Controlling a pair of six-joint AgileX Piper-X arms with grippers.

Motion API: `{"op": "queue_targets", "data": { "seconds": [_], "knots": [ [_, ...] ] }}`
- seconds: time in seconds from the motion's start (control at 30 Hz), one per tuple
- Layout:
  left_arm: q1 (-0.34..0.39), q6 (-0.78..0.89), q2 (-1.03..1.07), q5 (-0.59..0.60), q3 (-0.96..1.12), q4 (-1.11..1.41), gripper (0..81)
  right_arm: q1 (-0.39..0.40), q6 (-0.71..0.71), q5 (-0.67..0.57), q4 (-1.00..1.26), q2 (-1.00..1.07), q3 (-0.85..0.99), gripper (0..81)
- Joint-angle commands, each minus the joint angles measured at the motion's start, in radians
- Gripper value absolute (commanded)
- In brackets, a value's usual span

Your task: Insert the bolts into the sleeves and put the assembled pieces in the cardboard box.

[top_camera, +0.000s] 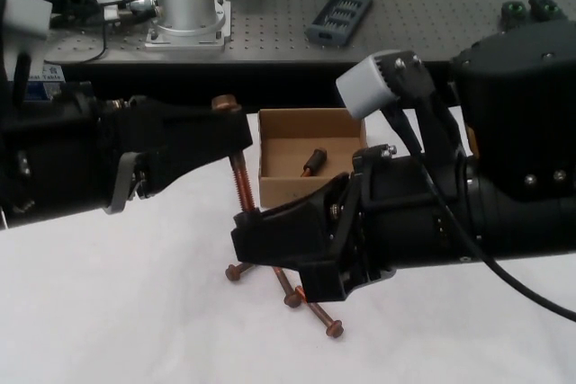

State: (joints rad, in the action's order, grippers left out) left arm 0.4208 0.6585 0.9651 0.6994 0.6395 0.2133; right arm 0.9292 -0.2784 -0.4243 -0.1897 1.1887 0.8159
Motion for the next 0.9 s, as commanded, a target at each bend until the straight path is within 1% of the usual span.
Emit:
{"op": "queue_targets", "data": {
  "seconds": [0.0, 0.2, 0.33, 0.57, 0.67, 0.87],
  "knots": [
    [-0.003, 0.019, 0.001, 0.015, 0.012, 0.017, 0.6, -0.002, 0.010, 0.018, 0.025, 0.001, 0.005, 1.7],
    [-0.003, 0.011, 0.001, 0.015, 0.012, 0.017, 0.6, -0.002, 0.006, 0.041, 0.048, 0.001, 0.005, 1.7],
    [-0.003, -0.012, 0.001, 0.015, 0.012, 0.017, 0.6, -0.002, -0.025, 0.074, 0.064, 0.001, 0.005, 1.7],
    [-0.003, -0.064, 0.001, 0.010, 0.012, 0.017, 0.6, -0.002, -0.105, 0.079, 0.100, 0.001, 0.005, 1.7],
    [-0.003, -0.101, 0.001, 0.010, 0.012, 0.017, 0.6, -0.002, -0.132, 0.103, 0.100, 0.001, 0.005, 1.7],
    [-0.003, -0.106, 0.001, 0.010, 0.012, 0.017, 0.6, -0.002, -0.132, 0.143, 0.100, 0.001, 0.005, 1.7]
  ]
}}
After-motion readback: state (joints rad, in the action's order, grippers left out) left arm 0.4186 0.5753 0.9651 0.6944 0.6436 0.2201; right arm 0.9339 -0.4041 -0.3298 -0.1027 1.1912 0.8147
